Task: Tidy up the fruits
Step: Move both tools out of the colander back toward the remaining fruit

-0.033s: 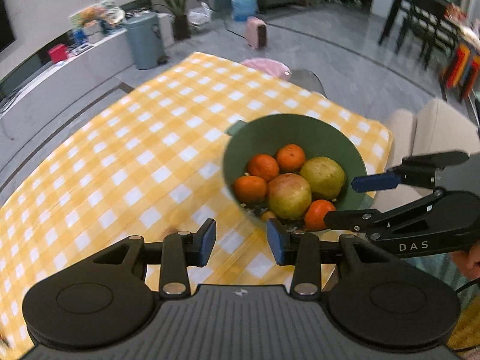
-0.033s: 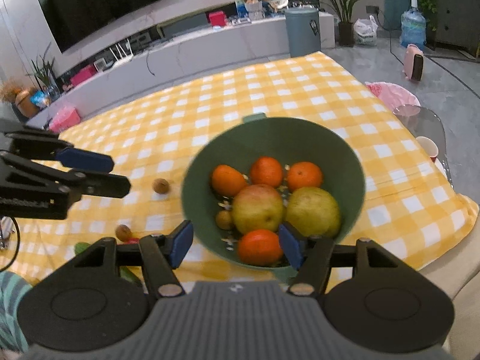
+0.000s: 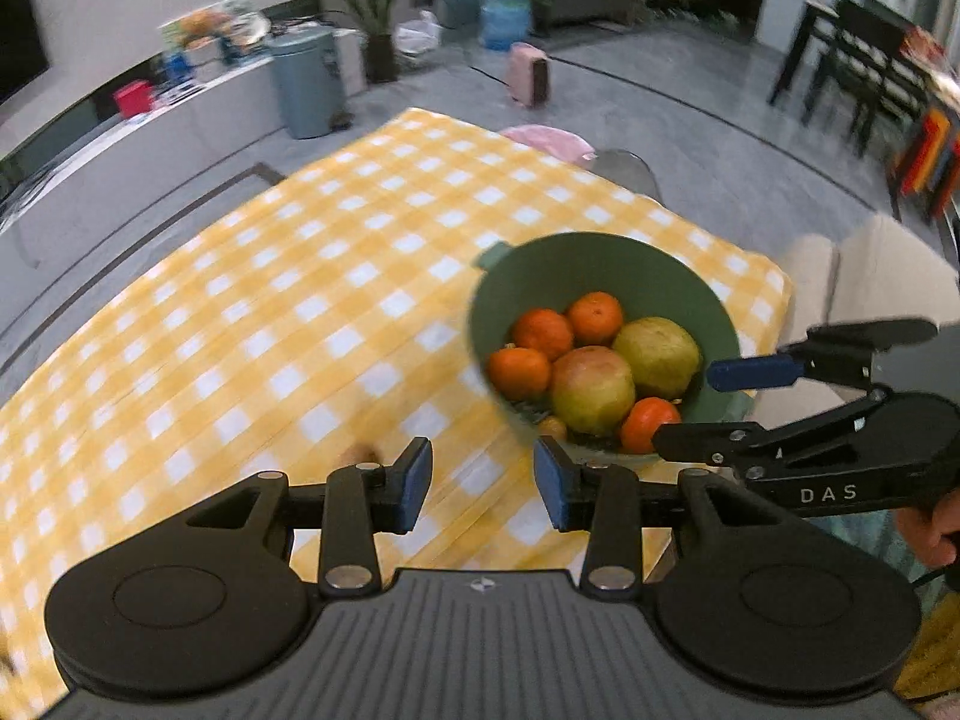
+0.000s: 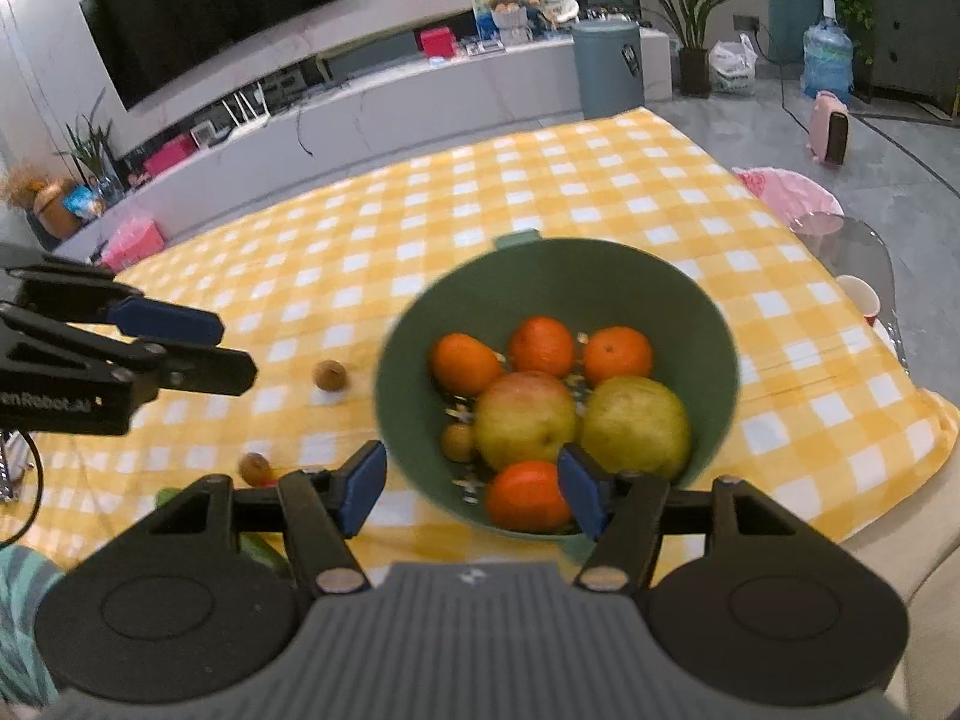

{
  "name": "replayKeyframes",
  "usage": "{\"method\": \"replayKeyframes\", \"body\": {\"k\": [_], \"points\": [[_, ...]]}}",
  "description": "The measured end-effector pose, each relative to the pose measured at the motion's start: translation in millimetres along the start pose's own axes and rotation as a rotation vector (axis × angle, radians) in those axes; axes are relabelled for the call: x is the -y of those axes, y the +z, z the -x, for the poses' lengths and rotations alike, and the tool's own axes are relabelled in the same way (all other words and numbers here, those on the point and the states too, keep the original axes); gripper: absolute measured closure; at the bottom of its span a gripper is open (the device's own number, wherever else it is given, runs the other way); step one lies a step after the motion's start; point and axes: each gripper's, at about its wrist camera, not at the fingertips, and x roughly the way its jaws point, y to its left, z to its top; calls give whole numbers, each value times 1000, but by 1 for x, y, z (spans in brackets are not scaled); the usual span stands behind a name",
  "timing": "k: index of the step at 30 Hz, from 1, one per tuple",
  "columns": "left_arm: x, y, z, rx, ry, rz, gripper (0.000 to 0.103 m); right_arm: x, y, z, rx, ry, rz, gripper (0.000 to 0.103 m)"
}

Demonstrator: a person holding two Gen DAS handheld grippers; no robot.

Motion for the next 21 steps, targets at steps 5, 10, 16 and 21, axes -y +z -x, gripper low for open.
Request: {"method": "replayKeyframes", "body": {"k": [5,10,16,21], "points": [[-32,-23,13,-3,42,98,56,-28,-9,0,27,22,32,43],[-52,-48,23,3,71,154,56,-55,-18,-2,49,43,76,43],[-66,-71,25,8,28,189,57,-82,-28,-15,23,57,145,53],[-67,-83,14,-7,-24,184,61,-90,-32,-33,-16,67,164,66]]}}
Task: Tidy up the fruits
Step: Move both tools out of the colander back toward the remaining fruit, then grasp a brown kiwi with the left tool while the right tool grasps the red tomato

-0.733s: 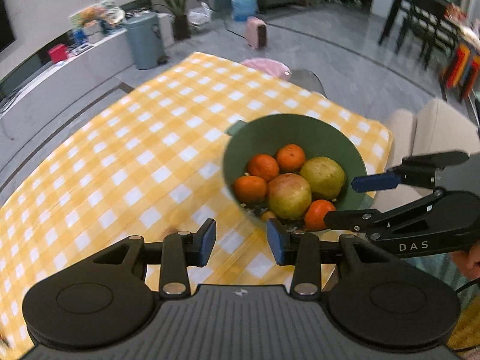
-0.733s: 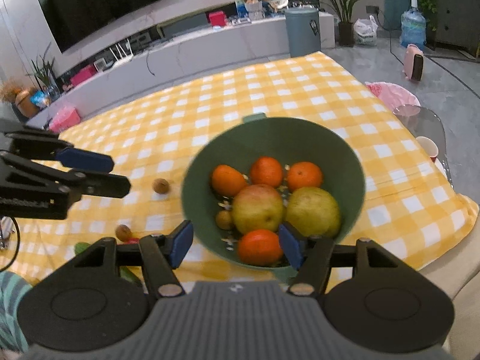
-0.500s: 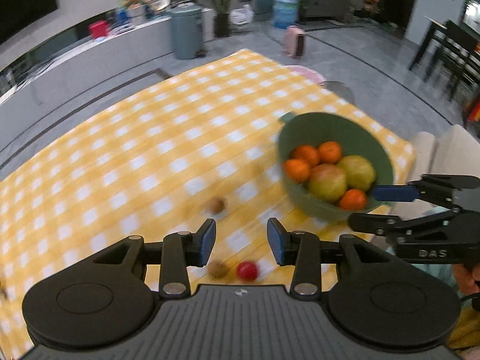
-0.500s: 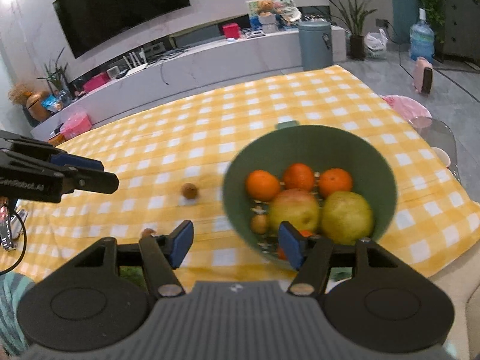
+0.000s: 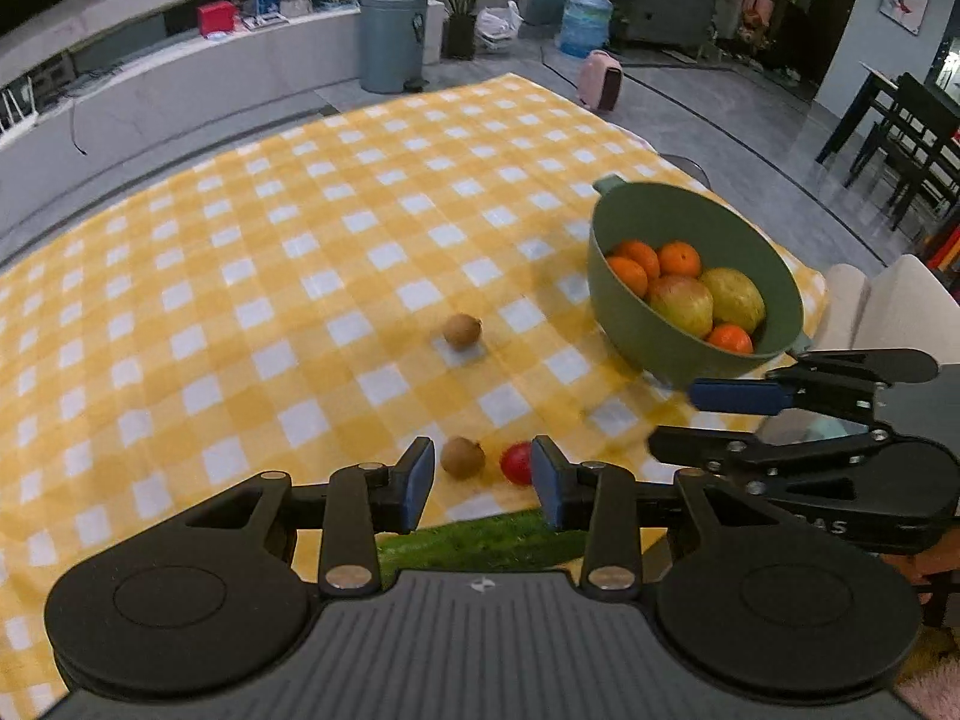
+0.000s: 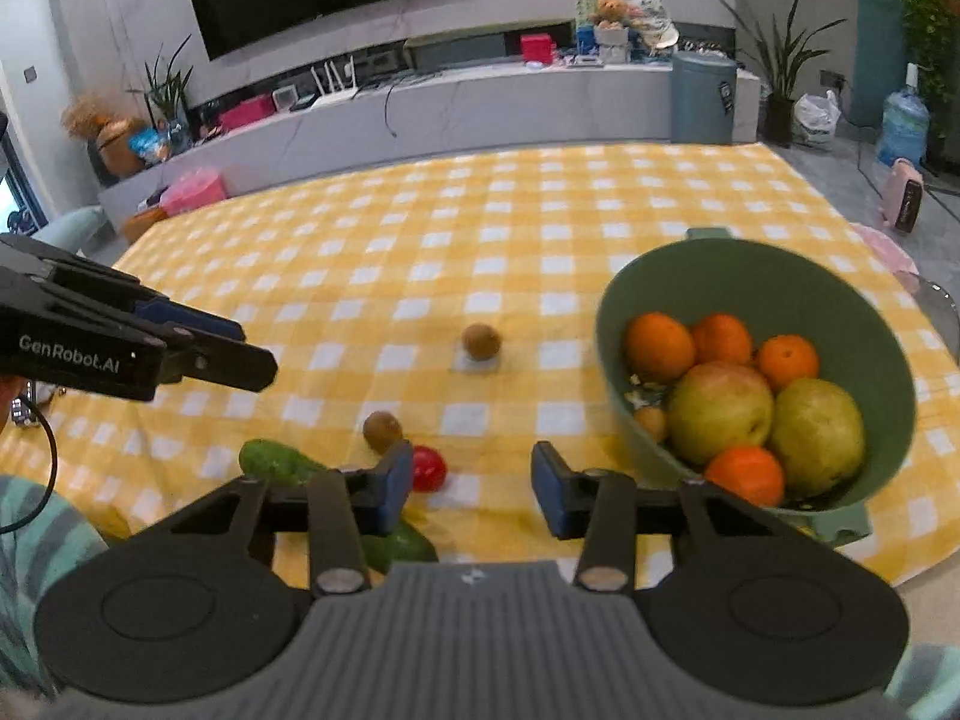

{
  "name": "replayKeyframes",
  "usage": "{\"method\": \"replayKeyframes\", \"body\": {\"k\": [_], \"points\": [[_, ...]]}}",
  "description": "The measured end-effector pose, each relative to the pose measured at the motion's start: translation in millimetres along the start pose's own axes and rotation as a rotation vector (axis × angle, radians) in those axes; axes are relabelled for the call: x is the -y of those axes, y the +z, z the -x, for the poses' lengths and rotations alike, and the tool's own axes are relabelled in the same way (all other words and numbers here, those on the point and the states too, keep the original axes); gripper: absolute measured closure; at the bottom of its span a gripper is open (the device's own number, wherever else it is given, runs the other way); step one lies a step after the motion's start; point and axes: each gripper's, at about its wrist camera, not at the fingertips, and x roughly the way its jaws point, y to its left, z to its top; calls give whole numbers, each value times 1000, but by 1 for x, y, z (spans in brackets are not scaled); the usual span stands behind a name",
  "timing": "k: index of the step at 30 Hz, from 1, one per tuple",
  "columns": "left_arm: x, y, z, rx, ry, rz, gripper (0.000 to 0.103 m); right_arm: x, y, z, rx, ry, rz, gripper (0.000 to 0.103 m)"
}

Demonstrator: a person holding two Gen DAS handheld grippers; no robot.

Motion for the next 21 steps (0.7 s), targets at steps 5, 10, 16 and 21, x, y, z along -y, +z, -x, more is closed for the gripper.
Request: {"method": "replayKeyframes", "body": {"k": [5,10,16,21], "points": [[-6,-6,-18,-34,-9,15,66,-10,0,-19,-41,18,18,71],[-9,-9,-32,-56,-21,20,69,-14,0,-36,-70,36,37,71],[-15,-10,-52,-87,-33,38,70,-19,3,-62,-106,56,69,71],[-19,-8,-65,-107,-40,45,70,-22,3,-77,-130,52,100,71]]}}
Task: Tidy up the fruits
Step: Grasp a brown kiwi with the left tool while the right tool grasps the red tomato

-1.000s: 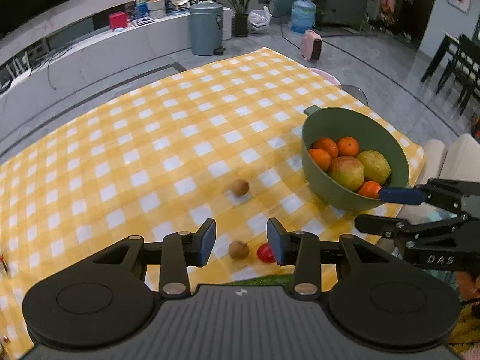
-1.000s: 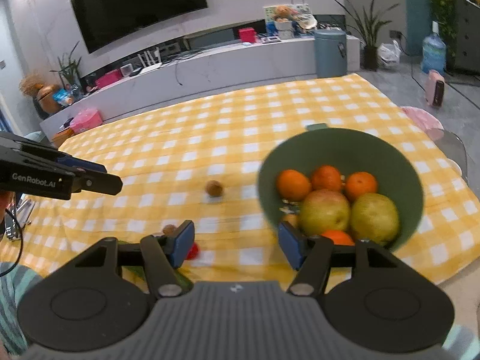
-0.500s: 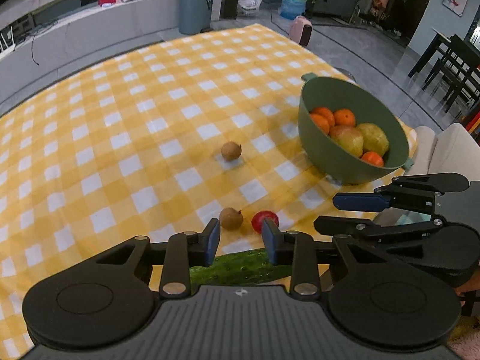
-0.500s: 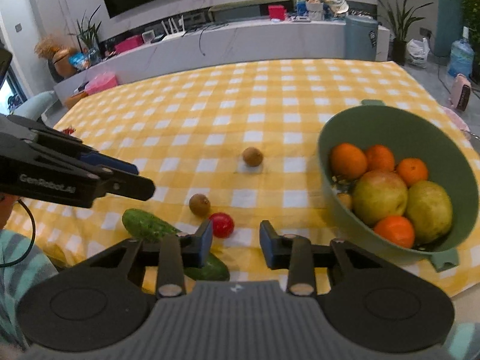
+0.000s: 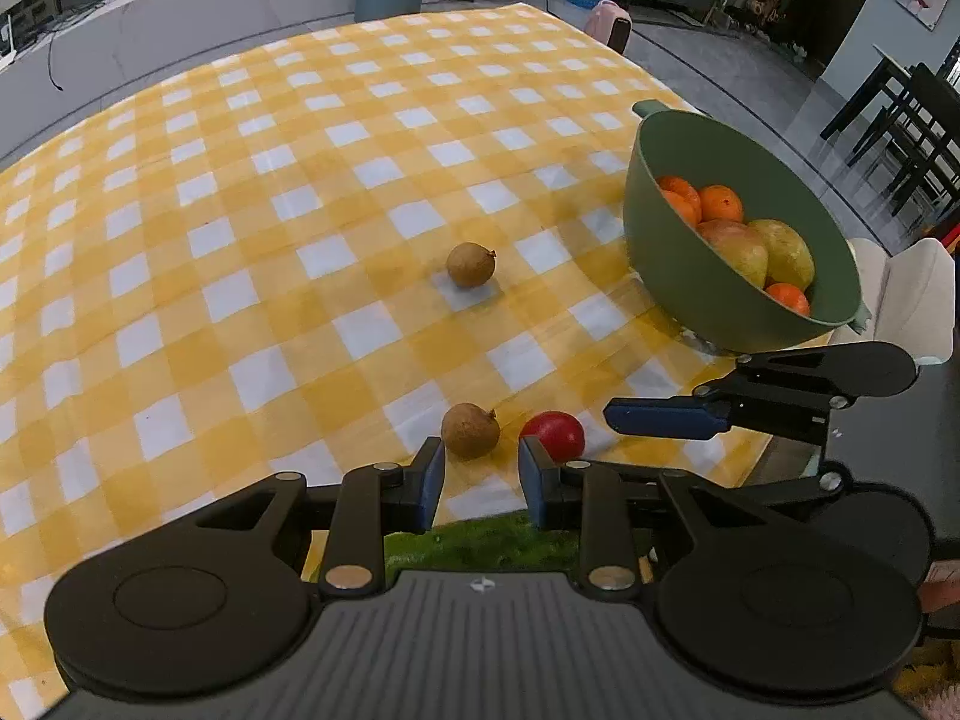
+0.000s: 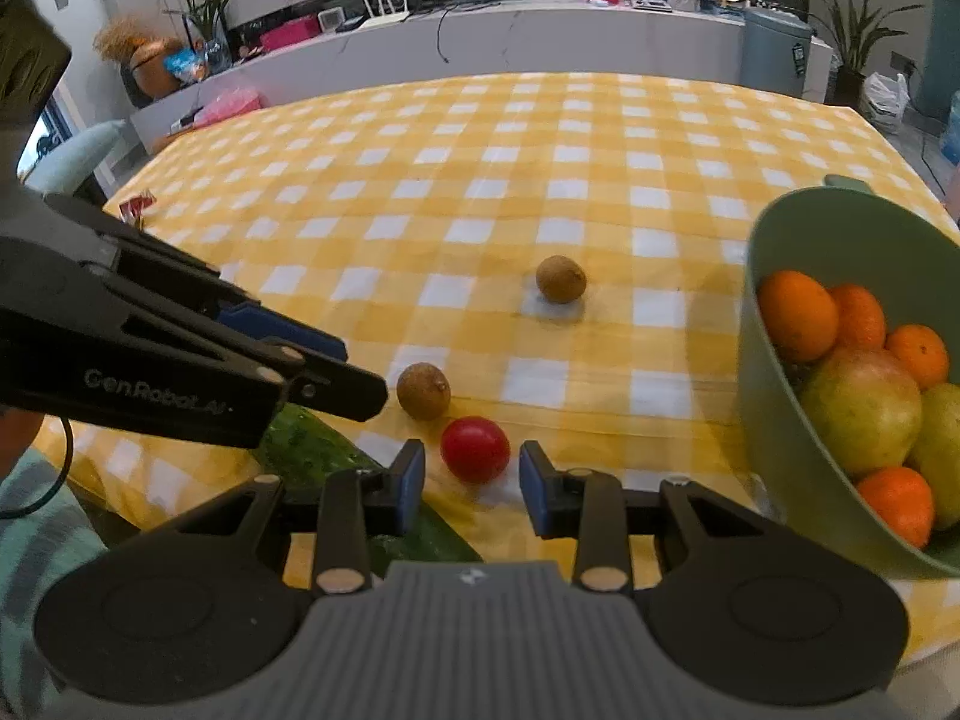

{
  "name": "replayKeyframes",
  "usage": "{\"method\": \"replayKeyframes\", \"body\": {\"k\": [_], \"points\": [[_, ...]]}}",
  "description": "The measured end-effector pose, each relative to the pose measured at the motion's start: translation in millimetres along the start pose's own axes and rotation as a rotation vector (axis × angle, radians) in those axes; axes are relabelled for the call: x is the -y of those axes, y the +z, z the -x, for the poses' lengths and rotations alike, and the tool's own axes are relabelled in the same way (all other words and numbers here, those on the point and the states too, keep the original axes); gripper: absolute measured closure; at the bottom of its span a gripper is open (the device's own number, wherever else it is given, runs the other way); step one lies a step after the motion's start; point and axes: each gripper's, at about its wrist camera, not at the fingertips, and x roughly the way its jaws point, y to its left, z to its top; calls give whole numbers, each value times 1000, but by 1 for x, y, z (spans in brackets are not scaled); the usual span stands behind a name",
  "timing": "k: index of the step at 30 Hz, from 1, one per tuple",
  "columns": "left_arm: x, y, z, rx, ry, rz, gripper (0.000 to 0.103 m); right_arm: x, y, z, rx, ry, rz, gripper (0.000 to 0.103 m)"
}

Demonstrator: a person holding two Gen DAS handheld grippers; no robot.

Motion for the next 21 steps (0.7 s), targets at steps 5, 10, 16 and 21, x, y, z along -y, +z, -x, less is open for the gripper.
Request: {"method": "replayKeyframes", "body": {"k": [5,10,16,21], "points": [[-4,4,-13,-17,-5,1,69,4,2,-11,-14,4,-3,71],[-5,6,-26,-41,6,-13,69,4,1,-19,-26,18,-10,72],[-7,7,-34,-48,-8,-1,70,5,1,-24,-32,26,-14,72],[-6,7,-40,-59,-10,-5,69,3,1,-25,-37,26,-10,77]]}}
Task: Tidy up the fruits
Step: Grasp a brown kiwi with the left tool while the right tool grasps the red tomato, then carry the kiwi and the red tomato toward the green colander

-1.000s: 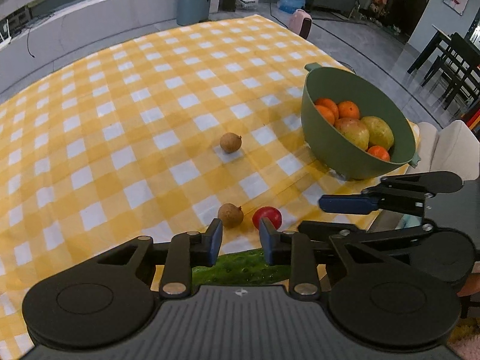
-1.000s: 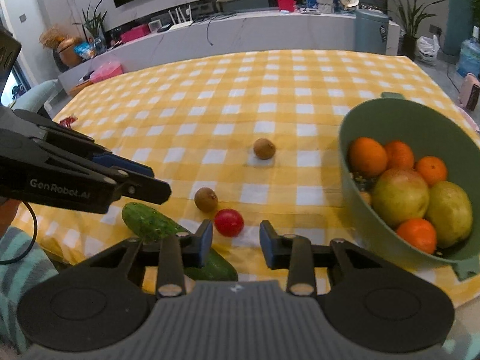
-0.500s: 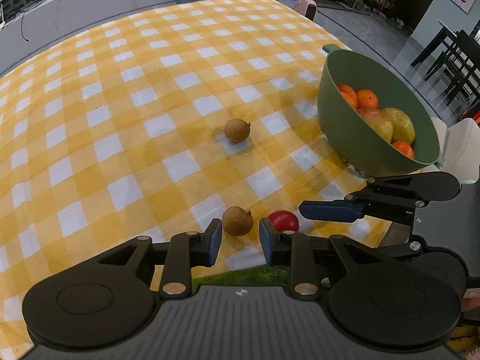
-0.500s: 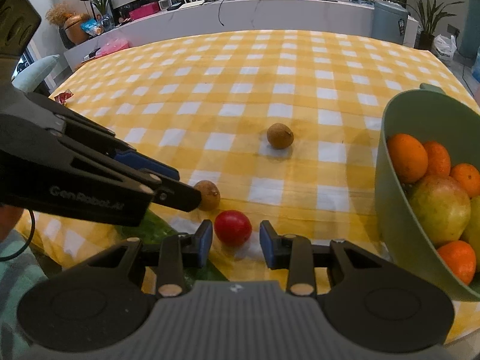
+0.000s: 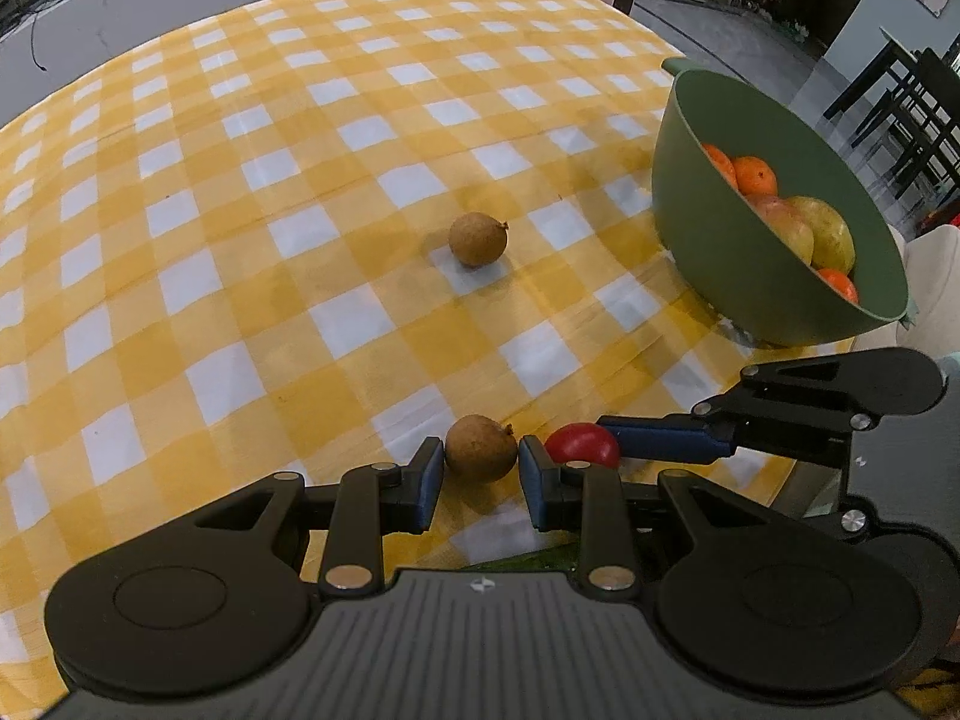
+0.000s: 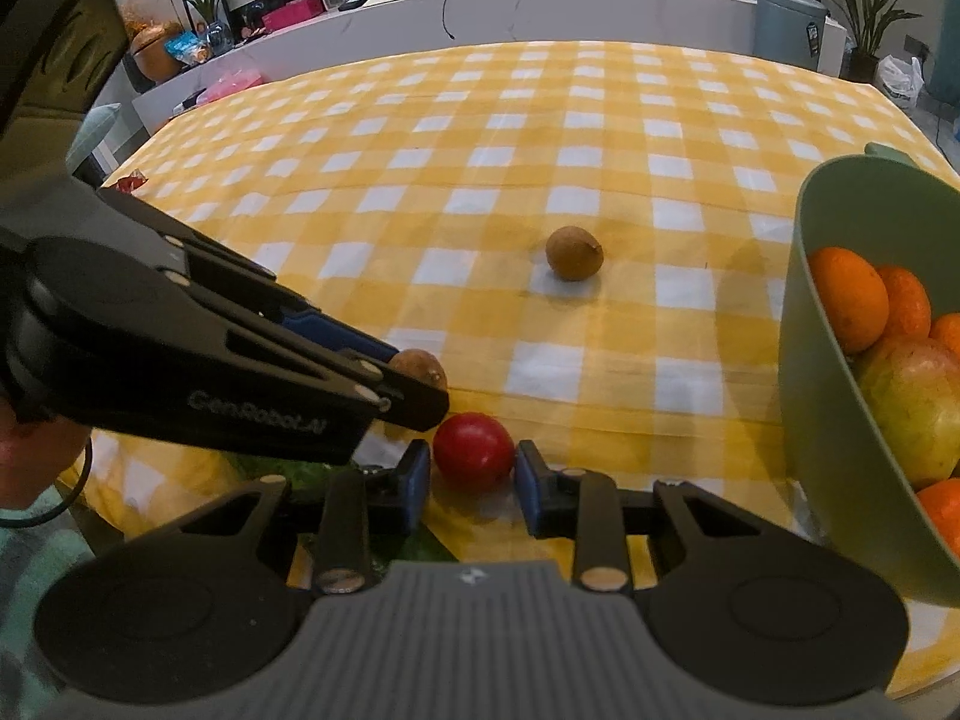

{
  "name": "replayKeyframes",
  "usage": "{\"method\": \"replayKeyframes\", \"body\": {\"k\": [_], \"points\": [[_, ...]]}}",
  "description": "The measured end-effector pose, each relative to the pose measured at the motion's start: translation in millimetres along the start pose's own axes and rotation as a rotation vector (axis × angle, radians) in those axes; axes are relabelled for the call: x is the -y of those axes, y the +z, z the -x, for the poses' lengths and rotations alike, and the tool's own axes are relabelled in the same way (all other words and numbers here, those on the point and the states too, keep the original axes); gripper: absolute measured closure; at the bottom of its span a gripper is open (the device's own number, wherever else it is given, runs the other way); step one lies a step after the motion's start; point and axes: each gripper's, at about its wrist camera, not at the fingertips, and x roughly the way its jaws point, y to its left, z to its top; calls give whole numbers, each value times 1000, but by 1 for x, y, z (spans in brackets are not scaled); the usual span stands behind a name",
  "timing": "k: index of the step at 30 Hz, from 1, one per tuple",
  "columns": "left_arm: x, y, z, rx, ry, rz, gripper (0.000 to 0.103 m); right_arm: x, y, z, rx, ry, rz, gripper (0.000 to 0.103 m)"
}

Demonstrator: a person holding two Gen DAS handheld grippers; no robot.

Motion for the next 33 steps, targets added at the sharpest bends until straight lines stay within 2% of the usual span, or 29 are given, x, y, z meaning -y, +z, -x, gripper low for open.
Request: {"method": "replayKeyframes", "body": {"k": [5,9,15,20,25,33], "points": [[1,0,-1,2,0,-6,70,1,0,-1,1,3,-4,78],[2,0,0,1,2,2,74,1,1,0,3,3,-5,79],[4,1,16,33,15,27,74,0,3,16,28,6,-9,79],[11,5,36,69,19,59,74,2,4,40,72,21,-18,79],[27,12,54,110,-15,74,74,16,1,72,116,32,-53,79],[75,32,64,146,-69,8,74,63,-9,123,147,-19,-104,79]]}}
